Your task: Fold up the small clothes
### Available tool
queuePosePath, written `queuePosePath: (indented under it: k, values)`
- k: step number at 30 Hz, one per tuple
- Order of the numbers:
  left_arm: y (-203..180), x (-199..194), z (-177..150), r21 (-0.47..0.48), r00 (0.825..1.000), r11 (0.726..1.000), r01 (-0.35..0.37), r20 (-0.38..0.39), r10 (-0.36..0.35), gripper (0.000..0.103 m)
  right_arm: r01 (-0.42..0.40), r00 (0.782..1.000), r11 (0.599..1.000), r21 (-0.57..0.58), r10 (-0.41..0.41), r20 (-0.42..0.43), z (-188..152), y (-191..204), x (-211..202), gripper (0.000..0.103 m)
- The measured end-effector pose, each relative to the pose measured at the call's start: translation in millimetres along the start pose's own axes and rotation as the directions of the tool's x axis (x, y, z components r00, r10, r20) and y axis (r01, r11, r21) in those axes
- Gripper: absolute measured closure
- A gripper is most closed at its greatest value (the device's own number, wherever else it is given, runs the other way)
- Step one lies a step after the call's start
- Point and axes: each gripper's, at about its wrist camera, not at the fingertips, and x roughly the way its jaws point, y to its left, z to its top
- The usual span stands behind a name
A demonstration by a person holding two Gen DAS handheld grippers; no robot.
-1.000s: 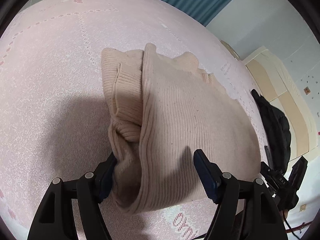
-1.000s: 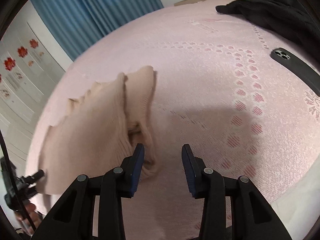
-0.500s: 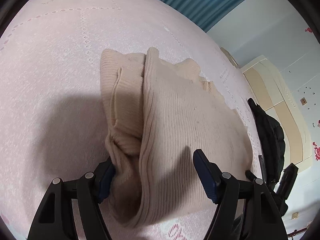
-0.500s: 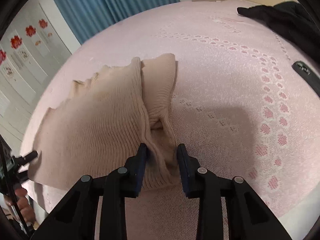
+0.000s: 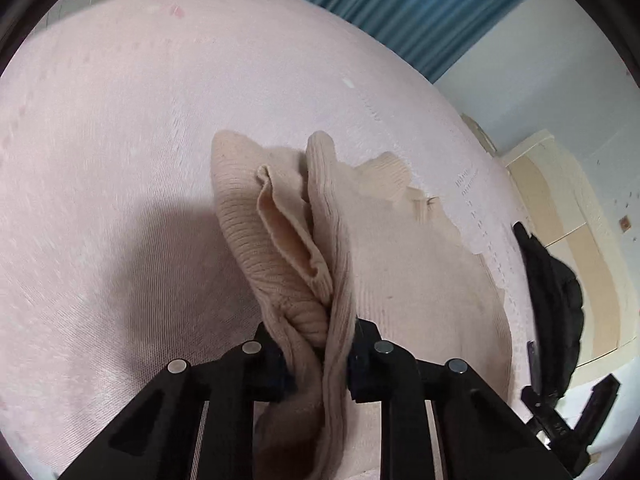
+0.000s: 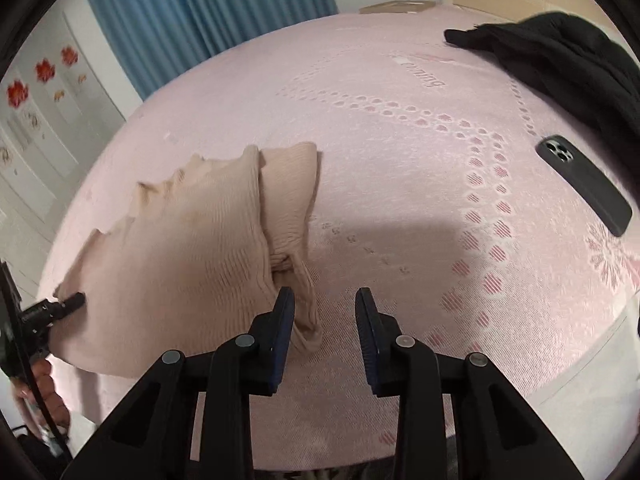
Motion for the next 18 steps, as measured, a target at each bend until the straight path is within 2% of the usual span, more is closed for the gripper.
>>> queuePosePath:
  k: [6,10,15,18]
  values:
    - [-54.3,-18.8,11.6,0.021,0.996,0.997,-0.074,0.044,0.073,0.084,0.050,0.998,0.996,-0.080,-0.047,0.039,2.1,4.1,-17.9,0.072]
    - [-104.5,-26.5,10.6,0.071,0.990,0.989,-0.128,0.073,0.123,0.084,0.051,0.998,0.996,-0.080,-0.048,0.038,4.4,-7.9,-23.9,0.072]
    - [-183.9,-20.0,-2.2,0.198,0.976,0.958,-0.206,0.112,0.187,0.085,0.010,1.000,1.000,0.002,-0.010,0.028,10.5,-39.9,-32.3,0.072]
    - [-229.3,1.9,-16.7,0.276,0.969,0.929,-0.247,0.103,0.227,0.085,0.006,0.999,0.999,0.033,-0.007,0.037,13.0,-57.5,-39.3,0.072]
